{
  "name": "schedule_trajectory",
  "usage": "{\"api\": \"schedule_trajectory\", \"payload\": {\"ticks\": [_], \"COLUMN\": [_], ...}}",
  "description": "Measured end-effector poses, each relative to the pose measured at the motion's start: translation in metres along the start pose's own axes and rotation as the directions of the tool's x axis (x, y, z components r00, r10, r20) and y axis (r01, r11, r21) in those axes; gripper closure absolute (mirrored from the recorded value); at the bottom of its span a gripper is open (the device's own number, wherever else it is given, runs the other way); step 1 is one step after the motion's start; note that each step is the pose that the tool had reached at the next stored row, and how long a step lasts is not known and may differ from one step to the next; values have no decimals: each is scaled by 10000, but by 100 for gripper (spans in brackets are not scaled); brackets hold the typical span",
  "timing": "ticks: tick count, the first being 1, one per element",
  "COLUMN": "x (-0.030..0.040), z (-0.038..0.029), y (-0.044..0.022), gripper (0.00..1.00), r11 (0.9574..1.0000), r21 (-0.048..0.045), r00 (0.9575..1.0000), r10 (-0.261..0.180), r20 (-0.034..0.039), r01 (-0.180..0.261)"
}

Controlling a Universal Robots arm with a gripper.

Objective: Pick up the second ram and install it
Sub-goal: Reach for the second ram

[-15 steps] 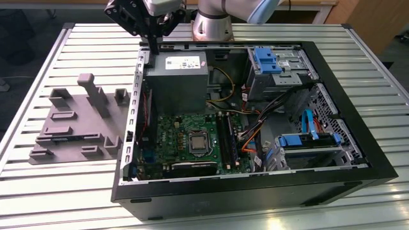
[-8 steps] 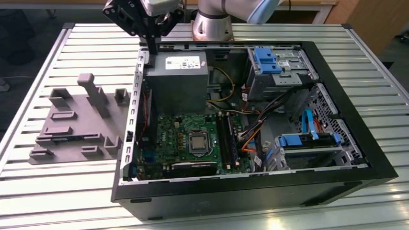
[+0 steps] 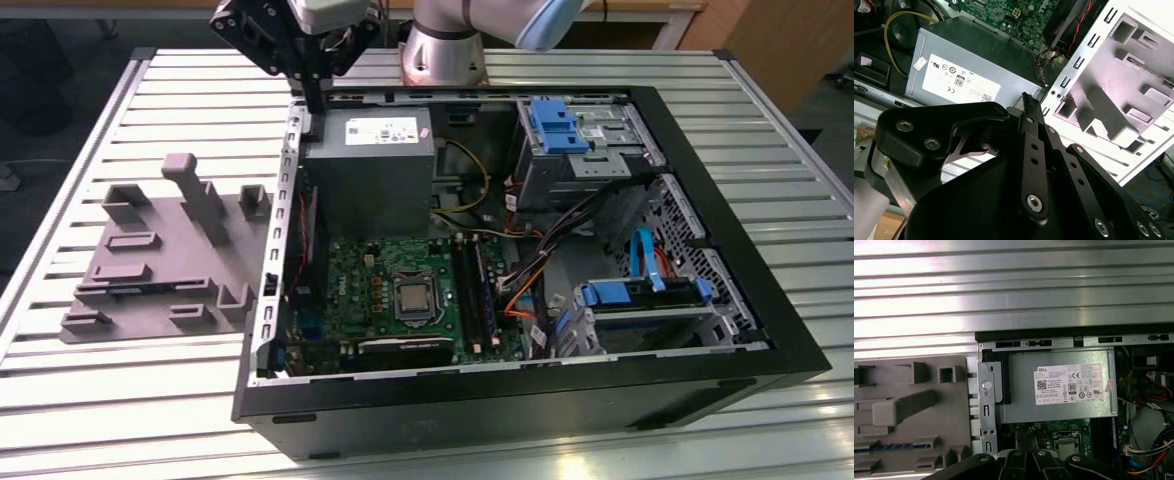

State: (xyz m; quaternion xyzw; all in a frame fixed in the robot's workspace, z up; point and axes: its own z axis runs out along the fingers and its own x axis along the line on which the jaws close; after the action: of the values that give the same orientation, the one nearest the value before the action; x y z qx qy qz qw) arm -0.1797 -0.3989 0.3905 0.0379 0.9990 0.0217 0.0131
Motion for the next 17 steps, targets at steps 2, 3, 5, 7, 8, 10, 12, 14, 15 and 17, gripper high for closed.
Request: {"api": "schedule_trajectory", "payload": {"ticks": [2,3,5,7,8,10,12,14,15,17], "x": [7,11,18,26,30,38,46,54,58,67], "z": [0,0,1,1,1,1,2,2,2,2], "y": [-1,-1,-1,-2,-2,-3,-4,-4,-5,-5], "gripper": [89,89,89,89,89,89,89,89,89,89], "r11": [10000,10000,10000,10000,10000,10000,10000,10000,10000,10000], "r21": [0,0,0,0,0,0,0,0,0,0], "r00": [10000,10000,10000,10000,10000,10000,10000,10000,10000,10000], "r10": [0,0,0,0,0,0,0,0,0,0], "r20": [0,0,0,0,-1,0,0,0,0,0], "r01": [0,0,0,0,0,0,0,0,0,0]}}
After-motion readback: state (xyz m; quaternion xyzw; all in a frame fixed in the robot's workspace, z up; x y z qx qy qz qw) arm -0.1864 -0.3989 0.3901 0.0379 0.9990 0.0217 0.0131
